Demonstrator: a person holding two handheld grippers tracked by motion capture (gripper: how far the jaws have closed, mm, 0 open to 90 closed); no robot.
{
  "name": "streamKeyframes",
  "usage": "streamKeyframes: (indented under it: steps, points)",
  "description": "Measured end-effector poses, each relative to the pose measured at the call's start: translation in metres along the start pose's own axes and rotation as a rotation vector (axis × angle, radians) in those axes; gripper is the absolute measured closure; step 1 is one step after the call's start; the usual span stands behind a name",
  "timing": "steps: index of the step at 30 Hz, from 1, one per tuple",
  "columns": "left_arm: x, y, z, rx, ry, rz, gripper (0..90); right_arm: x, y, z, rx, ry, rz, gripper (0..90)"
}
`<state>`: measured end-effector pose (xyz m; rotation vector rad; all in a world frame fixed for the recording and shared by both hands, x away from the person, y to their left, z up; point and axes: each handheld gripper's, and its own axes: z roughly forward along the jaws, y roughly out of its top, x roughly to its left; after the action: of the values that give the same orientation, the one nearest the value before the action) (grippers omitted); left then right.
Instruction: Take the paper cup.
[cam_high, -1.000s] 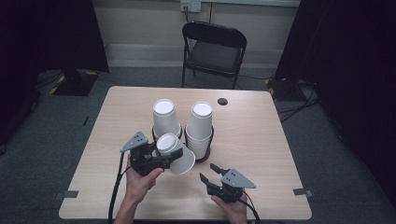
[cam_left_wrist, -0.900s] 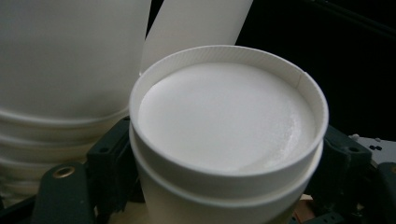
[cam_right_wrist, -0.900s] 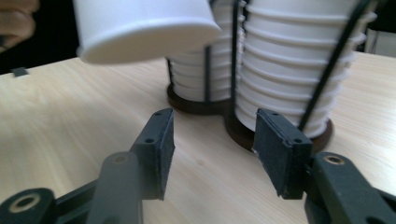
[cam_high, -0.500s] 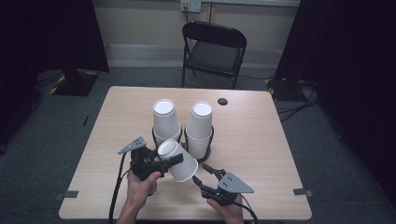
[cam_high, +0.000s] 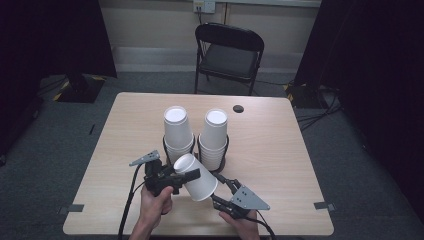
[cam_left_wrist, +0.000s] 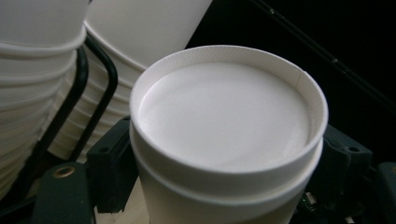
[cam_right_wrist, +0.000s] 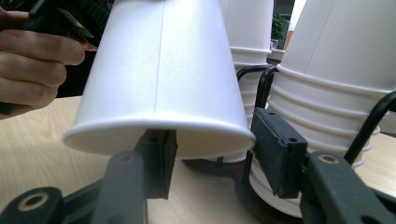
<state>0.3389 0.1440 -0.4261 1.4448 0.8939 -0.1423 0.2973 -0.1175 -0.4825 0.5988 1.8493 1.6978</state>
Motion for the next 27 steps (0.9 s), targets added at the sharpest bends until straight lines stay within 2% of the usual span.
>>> streamKeyframes:
  steps: [6,14,15,16,17,22,27]
  points:
    - [-0.006,-0.001,0.007,0.011,-0.041,-0.009,21.2,0.0,0.001,0.006,0.001,0.01,-0.02,57.6]
    - [-0.008,-0.004,0.012,0.03,-0.055,-0.008,21.0,-0.002,0.004,0.007,-0.026,-0.009,-0.033,66.1]
    - [-0.008,-0.003,0.012,0.031,-0.061,0.0,20.8,-0.003,0.004,0.007,-0.031,-0.019,-0.035,69.9]
    - [-0.008,-0.003,0.012,0.031,-0.061,0.0,20.7,-0.003,0.004,0.007,-0.031,-0.019,-0.035,69.9]
    - [-0.009,-0.003,0.011,0.032,-0.063,0.014,20.4,-0.004,0.004,0.006,-0.027,-0.026,-0.03,74.8]
    - [-0.011,-0.001,0.011,0.038,-0.039,0.054,18.3,-0.005,0.005,0.003,-0.041,-0.052,-0.026,79.2]
    - [-0.01,0.0,0.011,0.042,-0.033,0.076,15.2,-0.005,0.006,0.0,-0.043,-0.033,-0.031,82.7]
